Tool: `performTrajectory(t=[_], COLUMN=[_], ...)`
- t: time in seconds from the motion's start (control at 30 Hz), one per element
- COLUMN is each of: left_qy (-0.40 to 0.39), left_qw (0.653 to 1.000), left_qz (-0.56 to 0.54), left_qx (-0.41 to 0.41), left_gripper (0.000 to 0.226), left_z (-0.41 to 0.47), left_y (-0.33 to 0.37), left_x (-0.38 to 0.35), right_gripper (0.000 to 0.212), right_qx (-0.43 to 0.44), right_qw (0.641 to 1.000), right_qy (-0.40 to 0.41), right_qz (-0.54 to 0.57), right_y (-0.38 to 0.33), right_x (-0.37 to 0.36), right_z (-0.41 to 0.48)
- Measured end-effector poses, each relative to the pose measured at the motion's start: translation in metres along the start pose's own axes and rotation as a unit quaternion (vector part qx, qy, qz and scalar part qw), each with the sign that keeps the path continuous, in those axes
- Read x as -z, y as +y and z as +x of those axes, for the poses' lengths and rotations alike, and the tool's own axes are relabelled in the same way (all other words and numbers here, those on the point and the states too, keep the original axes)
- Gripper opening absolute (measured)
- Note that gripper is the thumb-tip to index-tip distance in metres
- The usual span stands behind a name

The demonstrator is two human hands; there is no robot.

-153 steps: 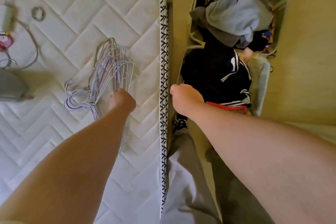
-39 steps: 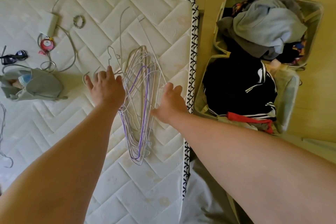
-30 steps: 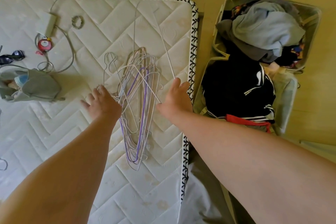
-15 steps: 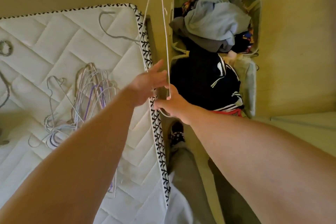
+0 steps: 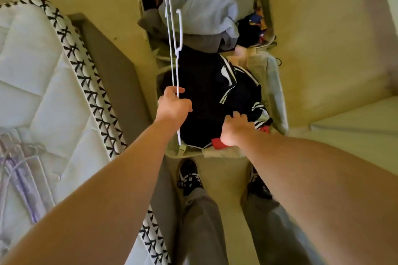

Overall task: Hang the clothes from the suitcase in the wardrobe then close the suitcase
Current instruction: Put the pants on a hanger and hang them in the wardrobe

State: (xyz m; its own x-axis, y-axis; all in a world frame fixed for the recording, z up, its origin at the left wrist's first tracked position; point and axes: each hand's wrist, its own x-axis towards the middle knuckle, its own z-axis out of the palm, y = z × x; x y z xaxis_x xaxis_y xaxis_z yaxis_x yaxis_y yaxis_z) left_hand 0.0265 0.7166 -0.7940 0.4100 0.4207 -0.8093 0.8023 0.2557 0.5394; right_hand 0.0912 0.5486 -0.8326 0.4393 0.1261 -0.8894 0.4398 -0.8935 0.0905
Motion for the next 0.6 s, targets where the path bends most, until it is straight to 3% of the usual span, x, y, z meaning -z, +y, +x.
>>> performTrajectory(t=[0.1,0.27,0.6], left_qy=[0.025,0.042,0.032], left_qw=[0.999,0.998,0.998], left_qz=[0.028,0.011,-0.048], left_qx=[-0.023,-0.042,-0.036], left_gripper=[0.055,0.048,0.033], left_z=[0.027,0.063,0.087], left_y=[-0.018,-0.043,-0.086], left_x=[-0.022,-0.051,-0.059], right_gripper=[0.07,0.06,0.056], right_qx=[-0.044,-0.006,-0.038], right_qw=[0.998,0.994,0.994], right_qy=[0.005,-0.006,0.039], right_qz=[-0.04,-0.109,-0.09], right_y=[0.021,0.036,0.056], right_x=[-0.009,-0.034,-0.049], right_z=[0.049,0.129,0.203])
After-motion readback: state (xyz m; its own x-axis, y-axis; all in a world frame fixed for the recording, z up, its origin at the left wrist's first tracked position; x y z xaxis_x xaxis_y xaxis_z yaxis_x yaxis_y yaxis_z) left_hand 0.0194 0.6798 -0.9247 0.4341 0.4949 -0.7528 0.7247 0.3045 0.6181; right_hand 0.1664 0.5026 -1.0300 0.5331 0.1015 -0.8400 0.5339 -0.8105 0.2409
